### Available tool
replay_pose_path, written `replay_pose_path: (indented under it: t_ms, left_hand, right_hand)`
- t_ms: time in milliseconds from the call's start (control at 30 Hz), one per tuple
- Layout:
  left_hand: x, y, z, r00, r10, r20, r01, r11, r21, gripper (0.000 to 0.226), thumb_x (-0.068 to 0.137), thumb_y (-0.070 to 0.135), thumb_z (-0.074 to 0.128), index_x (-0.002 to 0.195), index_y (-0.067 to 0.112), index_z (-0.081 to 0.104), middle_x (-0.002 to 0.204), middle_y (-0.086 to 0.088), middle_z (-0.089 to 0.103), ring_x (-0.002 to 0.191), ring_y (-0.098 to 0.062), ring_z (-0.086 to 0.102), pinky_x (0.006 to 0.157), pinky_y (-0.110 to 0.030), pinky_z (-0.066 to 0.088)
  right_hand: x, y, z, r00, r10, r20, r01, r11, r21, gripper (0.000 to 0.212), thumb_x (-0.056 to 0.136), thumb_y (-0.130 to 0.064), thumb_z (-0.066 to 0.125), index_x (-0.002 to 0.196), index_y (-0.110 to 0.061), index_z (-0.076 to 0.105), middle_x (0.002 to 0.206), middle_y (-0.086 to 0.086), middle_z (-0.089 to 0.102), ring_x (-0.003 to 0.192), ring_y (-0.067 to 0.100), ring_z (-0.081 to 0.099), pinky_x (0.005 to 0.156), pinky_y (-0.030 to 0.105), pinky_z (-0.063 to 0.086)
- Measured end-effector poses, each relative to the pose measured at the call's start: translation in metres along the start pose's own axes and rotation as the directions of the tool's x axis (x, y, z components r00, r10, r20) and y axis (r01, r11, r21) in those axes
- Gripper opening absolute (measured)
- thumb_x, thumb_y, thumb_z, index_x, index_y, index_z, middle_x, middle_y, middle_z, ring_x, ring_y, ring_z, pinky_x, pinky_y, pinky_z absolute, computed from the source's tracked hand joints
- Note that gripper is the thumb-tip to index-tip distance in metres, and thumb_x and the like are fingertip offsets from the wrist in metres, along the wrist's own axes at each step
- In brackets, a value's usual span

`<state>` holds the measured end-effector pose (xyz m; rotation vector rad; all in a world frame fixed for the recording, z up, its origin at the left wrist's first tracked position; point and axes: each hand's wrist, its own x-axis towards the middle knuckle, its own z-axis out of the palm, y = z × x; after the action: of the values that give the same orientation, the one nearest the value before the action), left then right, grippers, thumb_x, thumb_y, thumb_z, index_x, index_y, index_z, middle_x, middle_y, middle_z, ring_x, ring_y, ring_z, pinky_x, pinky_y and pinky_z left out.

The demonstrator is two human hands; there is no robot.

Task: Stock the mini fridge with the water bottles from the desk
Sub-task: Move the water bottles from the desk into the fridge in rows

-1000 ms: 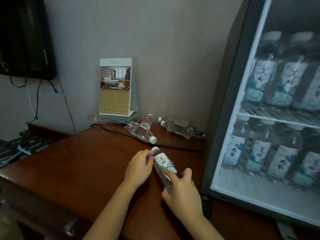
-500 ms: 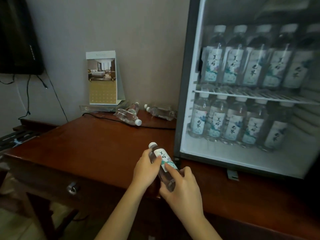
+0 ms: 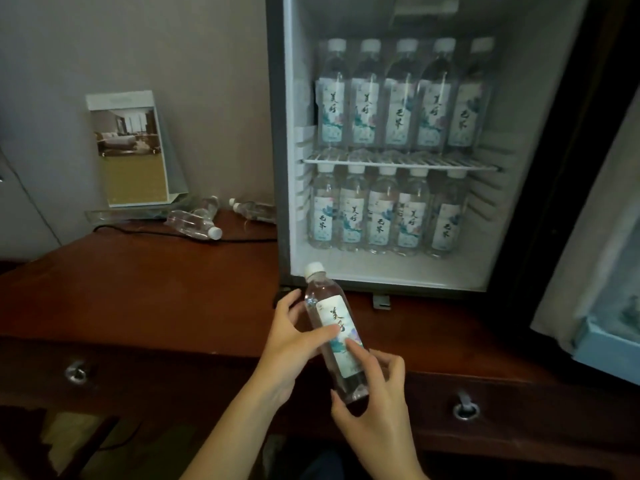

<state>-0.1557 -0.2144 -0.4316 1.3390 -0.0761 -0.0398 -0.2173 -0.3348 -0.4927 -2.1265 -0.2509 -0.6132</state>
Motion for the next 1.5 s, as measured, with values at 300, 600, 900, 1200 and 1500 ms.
replay_pose_path:
  t_ms: [300,600,900,1200,1500]
  left_hand:
    - [-0.020,0.021,0.086,0.916,0.269,0.296,-0.269,0.962,-0.042,0.081,0.071,-0.006,0.071,0.132,0.038,0.041,0.131,0.010,0.053,0.107,-0.012,0.063,0.079,-0.032,0.055]
    - [-0.067,0.053,0.181,0.662,0.506,0.553,-0.531,0.837,-0.129,0.087,0.061,0.019,0.075,0.135,0.043,0.035,0.136,0.013,0.050,0.117,-0.012,0.057,0.092,-0.039,0.052]
    - [-0.106,0.063,0.279,0.396,0.560,0.728,-0.587,0.764,-0.268,0.089,0.070,0.000,0.076,0.134,0.044,0.032,0.134,0.029,0.041,0.119,-0.001,0.052,0.086,-0.020,0.052]
    - [-0.119,0.075,0.358,0.231,0.649,0.725,-0.857,0.488,-0.163,0.079,0.073,0.021,0.077,0.139,0.031,0.035,0.127,0.007,0.053,0.100,-0.008,0.058,0.083,-0.036,0.055]
    - [-0.102,0.062,0.377,0.128,0.679,0.723,-0.916,0.360,-0.176,0.055,0.080,-0.002,0.065,0.130,0.015,0.052,0.122,-0.002,0.060,0.094,-0.012,0.063,0.078,-0.032,0.058]
  right_hand:
    - [-0.001,0.007,-0.099,0.994,-0.035,-0.108,0.024,0.995,-0.099,0.114,0.070,-0.020,0.077,0.136,-0.060,-0.007,0.142,-0.027,0.024,0.128,-0.003,0.033,0.104,0.020,0.035]
    - [-0.030,-0.013,-0.195,0.952,-0.070,-0.298,0.070,0.997,-0.011,0.102,0.071,-0.028,0.073,0.139,-0.059,0.003,0.140,-0.013,0.042,0.125,0.010,0.049,0.099,0.037,0.048]
    - [-0.067,-0.020,-0.299,0.815,-0.142,-0.562,0.030,0.978,-0.204,0.096,0.067,-0.034,0.074,0.133,-0.066,0.013,0.138,-0.018,0.049,0.121,0.008,0.054,0.097,0.030,0.049]
    - [-0.076,0.013,-0.366,0.656,-0.168,-0.735,-0.238,0.879,-0.413,0.116,0.068,-0.018,0.082,0.133,-0.066,-0.001,0.120,-0.025,0.046,0.105,0.007,0.057,0.090,0.038,0.051]
    - [-0.069,0.048,-0.374,0.635,-0.095,-0.767,-0.299,0.885,-0.357,0.114,0.067,-0.016,0.082,0.140,-0.047,-0.001,0.132,-0.015,0.043,0.096,-0.009,0.046,0.085,0.027,0.047]
